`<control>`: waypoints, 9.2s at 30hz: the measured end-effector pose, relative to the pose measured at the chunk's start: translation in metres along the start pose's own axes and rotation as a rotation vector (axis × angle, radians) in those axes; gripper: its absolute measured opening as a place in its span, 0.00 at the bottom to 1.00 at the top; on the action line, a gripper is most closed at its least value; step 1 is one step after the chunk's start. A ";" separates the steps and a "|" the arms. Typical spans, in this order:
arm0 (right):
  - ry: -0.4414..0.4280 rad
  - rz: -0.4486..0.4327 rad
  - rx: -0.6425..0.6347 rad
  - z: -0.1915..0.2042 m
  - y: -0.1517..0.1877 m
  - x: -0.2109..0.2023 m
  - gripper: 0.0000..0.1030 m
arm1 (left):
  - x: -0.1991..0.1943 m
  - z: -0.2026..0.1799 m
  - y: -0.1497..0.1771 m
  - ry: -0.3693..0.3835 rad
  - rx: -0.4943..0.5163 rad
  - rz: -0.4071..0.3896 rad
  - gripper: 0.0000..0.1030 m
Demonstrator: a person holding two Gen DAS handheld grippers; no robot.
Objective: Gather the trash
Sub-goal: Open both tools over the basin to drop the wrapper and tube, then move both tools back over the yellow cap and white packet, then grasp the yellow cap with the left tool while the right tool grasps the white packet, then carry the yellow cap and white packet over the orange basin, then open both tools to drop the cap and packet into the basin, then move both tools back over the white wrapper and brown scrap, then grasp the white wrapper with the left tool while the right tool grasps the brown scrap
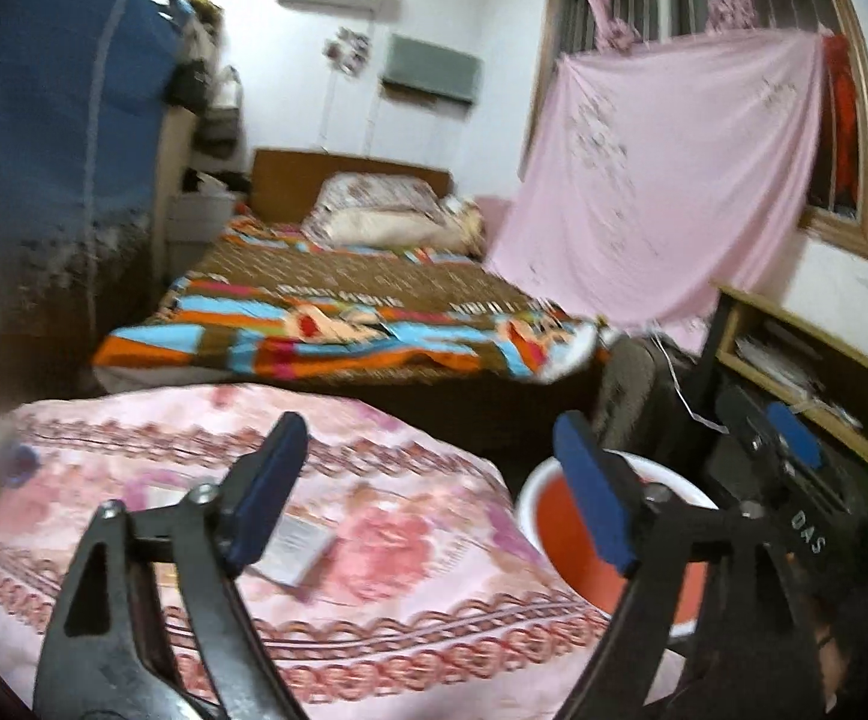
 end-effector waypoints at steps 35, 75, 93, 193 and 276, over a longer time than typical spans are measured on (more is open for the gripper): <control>-0.318 -0.148 -0.216 0.149 -0.005 -0.001 1.00 | -0.079 0.140 -0.012 -0.249 0.048 -0.248 0.89; -0.724 0.619 -0.331 0.221 0.075 0.120 0.49 | 0.028 0.154 0.047 -0.107 -0.083 0.465 0.30; -0.632 0.535 -0.166 0.182 0.060 0.116 0.49 | 0.060 0.129 0.055 -0.221 -0.063 0.513 0.15; -0.006 0.046 0.154 -0.020 0.002 0.025 0.76 | 0.036 -0.006 0.005 0.073 0.019 0.139 0.57; -0.717 0.647 -0.388 0.230 0.086 0.102 0.20 | 0.075 0.184 0.029 -0.084 -0.245 0.462 0.00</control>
Point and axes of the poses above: each gripper's, at about its wrist camera, not at the fingertips, and x roughly the way its jaws point, z to its left, y to its underside, the point moved 3 cm from there along x, roughly the way its jaws point, and after that the axes turned 11 degrees about -x, right-handed, at the moved point
